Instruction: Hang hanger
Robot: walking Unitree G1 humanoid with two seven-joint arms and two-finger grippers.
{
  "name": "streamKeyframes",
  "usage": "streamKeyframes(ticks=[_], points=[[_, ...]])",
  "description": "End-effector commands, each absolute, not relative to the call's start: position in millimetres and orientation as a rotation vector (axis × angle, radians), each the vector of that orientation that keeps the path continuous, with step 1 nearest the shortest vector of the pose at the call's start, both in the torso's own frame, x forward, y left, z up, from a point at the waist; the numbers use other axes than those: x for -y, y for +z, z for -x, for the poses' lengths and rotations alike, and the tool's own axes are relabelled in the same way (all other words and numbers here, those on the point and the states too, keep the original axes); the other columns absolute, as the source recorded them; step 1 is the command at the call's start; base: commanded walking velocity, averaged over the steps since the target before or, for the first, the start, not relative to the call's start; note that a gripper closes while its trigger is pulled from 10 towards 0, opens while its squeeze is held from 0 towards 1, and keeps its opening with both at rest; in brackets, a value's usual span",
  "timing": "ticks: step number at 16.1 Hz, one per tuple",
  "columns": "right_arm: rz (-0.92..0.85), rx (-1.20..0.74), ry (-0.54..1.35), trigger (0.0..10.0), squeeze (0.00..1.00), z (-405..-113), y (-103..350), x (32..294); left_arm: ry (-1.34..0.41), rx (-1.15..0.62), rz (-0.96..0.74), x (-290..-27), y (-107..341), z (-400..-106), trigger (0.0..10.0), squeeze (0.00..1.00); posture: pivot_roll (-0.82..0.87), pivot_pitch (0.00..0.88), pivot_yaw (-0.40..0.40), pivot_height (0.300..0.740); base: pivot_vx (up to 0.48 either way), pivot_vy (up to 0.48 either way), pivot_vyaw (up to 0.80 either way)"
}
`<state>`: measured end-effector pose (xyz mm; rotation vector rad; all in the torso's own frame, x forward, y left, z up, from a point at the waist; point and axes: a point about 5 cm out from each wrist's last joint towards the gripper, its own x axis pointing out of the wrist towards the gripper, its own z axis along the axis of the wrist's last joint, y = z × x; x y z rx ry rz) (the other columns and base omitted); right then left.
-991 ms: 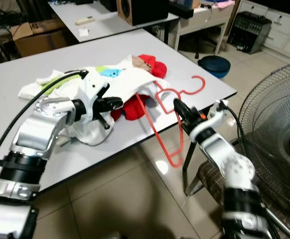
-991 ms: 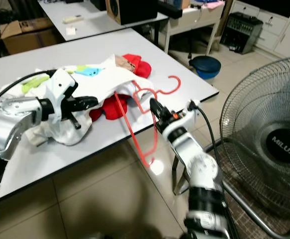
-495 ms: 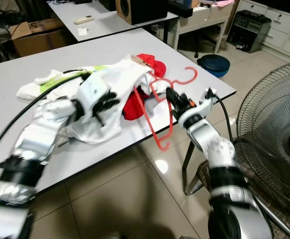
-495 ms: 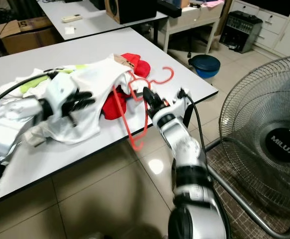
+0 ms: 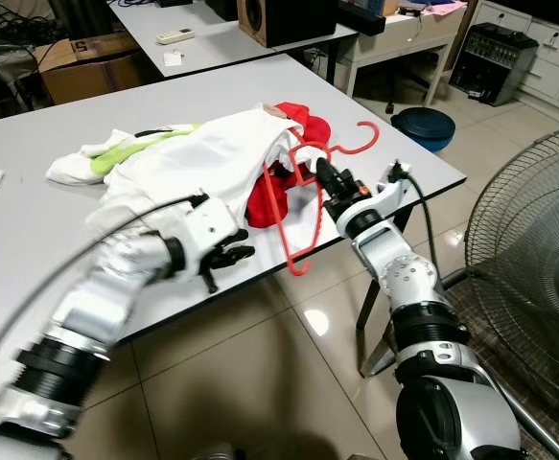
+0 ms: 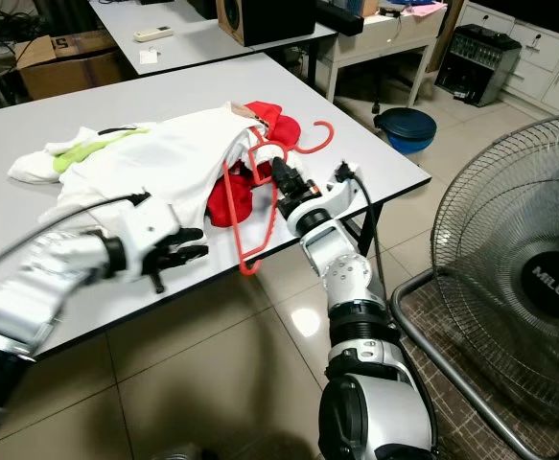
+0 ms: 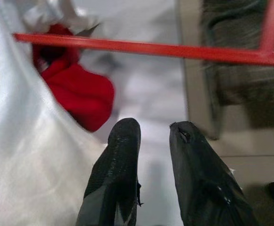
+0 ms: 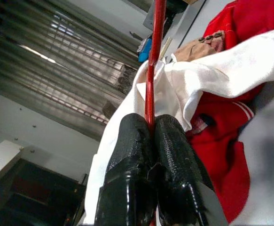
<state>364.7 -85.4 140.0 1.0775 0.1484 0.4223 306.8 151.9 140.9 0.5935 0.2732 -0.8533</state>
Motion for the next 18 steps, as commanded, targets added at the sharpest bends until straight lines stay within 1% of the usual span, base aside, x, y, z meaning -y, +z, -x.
streamKeyframes(ticks=[1,3,6,7,8,9,12,15,18], points=[[-1.073,-0.128,0.444,10.0,0.0,-367,146,82,-0.831,-0.323,-0.652,-155,126,-303,10.0,0.0,0.05,0.0,0.016,0.74,0.0,0.0,0.0],[-1.07,-0.125,0.447,10.0,0.0,-367,147,83,-0.845,-0.325,-0.679,-150,117,-299,10.0,0.0,0.05,0.0,0.016,0.74,0.0,0.0,0.0],[-1.062,-0.114,0.452,10.0,0.0,-368,148,85,-0.745,-0.277,-0.738,-144,103,-306,10.0,0.0,0.04,0.0,0.017,0.74,0.0,0.0,0.0],[-1.063,-0.112,0.453,10.0,0.0,-367,148,85,-0.704,-0.254,-0.785,-145,100,-310,10.0,0.0,0.04,0.0,0.017,0.74,0.0,0.0,0.0],[-1.066,-0.11,0.458,10.0,0.0,-367,149,84,-0.67,-0.194,-0.819,-143,102,-315,10.0,0.0,0.04,0.0,0.019,0.74,0.0,0.0,0.0],[-1.064,-0.111,0.463,10.0,0.0,-366,148,84,-0.659,-0.154,-0.808,-140,104,-317,10.0,0.0,0.04,0.0,0.021,0.74,0.0,0.0,0.0],[-1.065,-0.111,0.472,10.0,0.0,-364,148,83,-0.601,-0.032,-0.859,-135,109,-325,10.0,0.0,0.03,0.0,0.028,0.74,0.0,0.0,0.0],[-1.065,-0.112,0.478,10.0,0.0,-363,147,82,-0.563,-0.052,-0.935,-139,101,-335,10.0,0.0,0.03,0.0,0.031,0.74,0.0,0.0,0.0],[-1.062,-0.11,0.48,10.0,0.0,-361,146,85,-0.576,-0.13,-0.987,-143,82,-337,10.0,0.0,0.02,0.0,0.037,0.74,0.0,0.0,0.0]])
